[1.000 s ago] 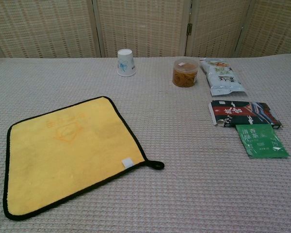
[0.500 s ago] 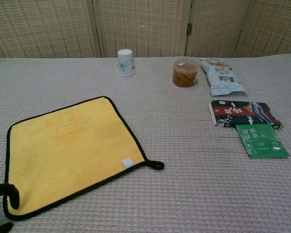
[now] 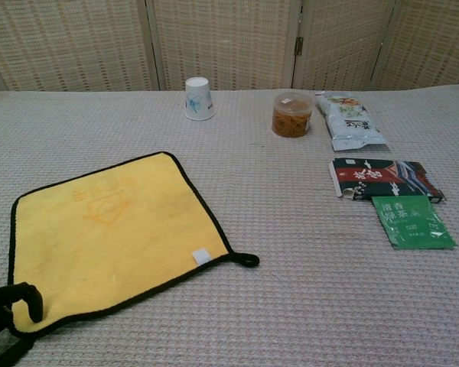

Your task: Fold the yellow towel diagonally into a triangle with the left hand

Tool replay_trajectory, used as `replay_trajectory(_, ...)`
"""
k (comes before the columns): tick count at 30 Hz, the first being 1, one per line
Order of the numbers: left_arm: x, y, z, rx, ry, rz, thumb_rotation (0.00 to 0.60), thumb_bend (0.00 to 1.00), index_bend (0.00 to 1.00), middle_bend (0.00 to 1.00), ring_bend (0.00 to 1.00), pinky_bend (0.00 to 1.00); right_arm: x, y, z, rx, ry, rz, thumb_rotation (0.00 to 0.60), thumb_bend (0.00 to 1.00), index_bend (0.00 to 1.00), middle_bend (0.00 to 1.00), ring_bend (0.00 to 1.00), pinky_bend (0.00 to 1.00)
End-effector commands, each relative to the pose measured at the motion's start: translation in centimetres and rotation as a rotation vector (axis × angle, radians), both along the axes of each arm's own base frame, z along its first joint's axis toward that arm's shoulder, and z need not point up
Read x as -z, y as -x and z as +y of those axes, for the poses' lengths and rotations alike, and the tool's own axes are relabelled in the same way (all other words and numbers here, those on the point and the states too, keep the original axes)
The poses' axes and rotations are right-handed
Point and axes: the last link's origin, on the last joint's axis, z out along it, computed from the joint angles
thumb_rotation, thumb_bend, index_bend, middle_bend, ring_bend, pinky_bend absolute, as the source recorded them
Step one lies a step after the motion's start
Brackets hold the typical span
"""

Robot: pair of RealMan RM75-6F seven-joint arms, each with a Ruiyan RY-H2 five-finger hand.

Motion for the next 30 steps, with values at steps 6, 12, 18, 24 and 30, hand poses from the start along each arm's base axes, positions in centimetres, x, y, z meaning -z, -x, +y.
replay_trajectory(6,0.0,-0.1,0.7,0.003,-0.027,-0.021,0.600,0.46,0.55,1.00,1.00,1.00,0.0,0.0,0.0,0.002,-0.002,0.002,0.600,0.46,0.00,0.00,0.00,0.00)
replay_trajectory(12,-0.5,-0.2,1.2,0.015,-0.066,-0.047,0.600,0.63,0.61,1.00,1.00,1.00,0.1,0.1,-0.1,0.005,-0.005,0.005,0.600,0.46,0.00,0.00,0.00,0.00)
replay_trajectory(18,-1.0,-0.3,1.2,0.042,-0.089,-0.055,0.600,0.66,0.63,1.00,1.00,1.00,0.3,0.1,-0.2,0.005,-0.009,0.007,0.600,0.46,0.00,0.00,0.00,0.00)
replay_trajectory(24,-1.9,-0.6,1.7,0.067,-0.136,-0.074,0.600,0.66,0.63,1.00,1.00,1.00,0.4,0.1,-0.2,0.006,-0.013,0.009,0.600,0.46,0.00,0.00,0.00,0.00)
replay_trajectory(30,-2.2,-1.8,3.6,0.110,-0.162,-0.092,0.600,0.66,0.63,1.00,1.00,1.00,0.4,0.1,-0.2,0.004,-0.014,0.004,0.600,0.46,0.00,0.00,0.00,0.00)
